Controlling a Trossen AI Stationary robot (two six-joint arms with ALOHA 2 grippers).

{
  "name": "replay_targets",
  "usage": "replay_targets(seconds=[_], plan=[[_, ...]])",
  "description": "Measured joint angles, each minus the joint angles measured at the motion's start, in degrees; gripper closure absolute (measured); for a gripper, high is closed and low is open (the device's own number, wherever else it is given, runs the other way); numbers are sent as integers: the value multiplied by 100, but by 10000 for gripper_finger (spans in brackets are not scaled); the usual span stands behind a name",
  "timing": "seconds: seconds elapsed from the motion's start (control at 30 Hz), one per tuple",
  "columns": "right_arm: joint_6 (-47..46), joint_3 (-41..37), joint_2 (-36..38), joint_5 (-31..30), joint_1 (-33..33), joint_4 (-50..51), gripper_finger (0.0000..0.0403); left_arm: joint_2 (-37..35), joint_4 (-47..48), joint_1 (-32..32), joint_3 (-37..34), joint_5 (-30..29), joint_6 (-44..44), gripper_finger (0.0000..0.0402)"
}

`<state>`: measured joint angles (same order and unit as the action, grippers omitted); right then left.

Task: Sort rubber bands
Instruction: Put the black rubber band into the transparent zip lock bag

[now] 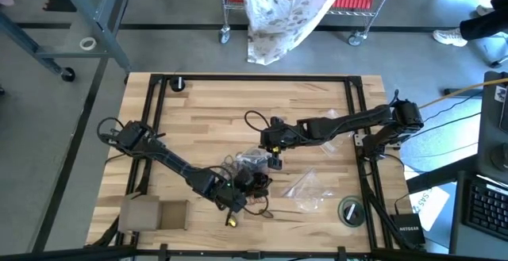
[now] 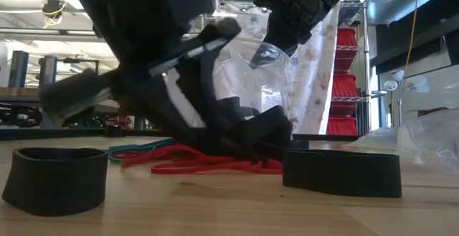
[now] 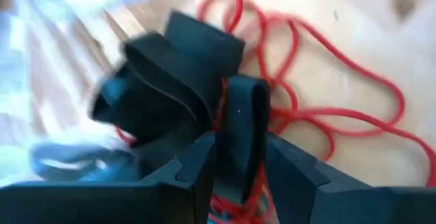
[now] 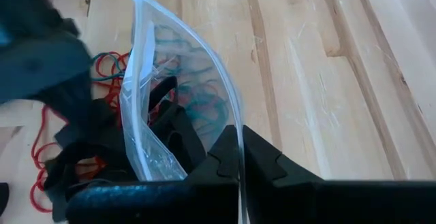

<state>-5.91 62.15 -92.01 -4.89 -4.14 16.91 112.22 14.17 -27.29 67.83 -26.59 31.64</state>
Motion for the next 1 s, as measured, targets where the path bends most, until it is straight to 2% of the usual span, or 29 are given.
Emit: replay_targets(seconds=[0.1, 0.27, 0.5, 0.6, 1.0], plan=[[0, 0, 0, 0, -2, -1, 402, -49, -140, -1, 0, -4, -13, 316], [0, 0, 0, 0, -2, -3, 402, -50, -122, 2, 0, 2, -382, 390], [-3, 0, 0, 0, -1, 0, 402, -120, 108, -22, 114, -29, -819, 399], [-14, 0, 0, 0, -2, -1, 402, -359, 303, -41, 261, -105, -1079, 400], [-23, 0, 0, 0, 0, -17, 402, -1762, 270, 399, 304, -1201, -1624, 401]])
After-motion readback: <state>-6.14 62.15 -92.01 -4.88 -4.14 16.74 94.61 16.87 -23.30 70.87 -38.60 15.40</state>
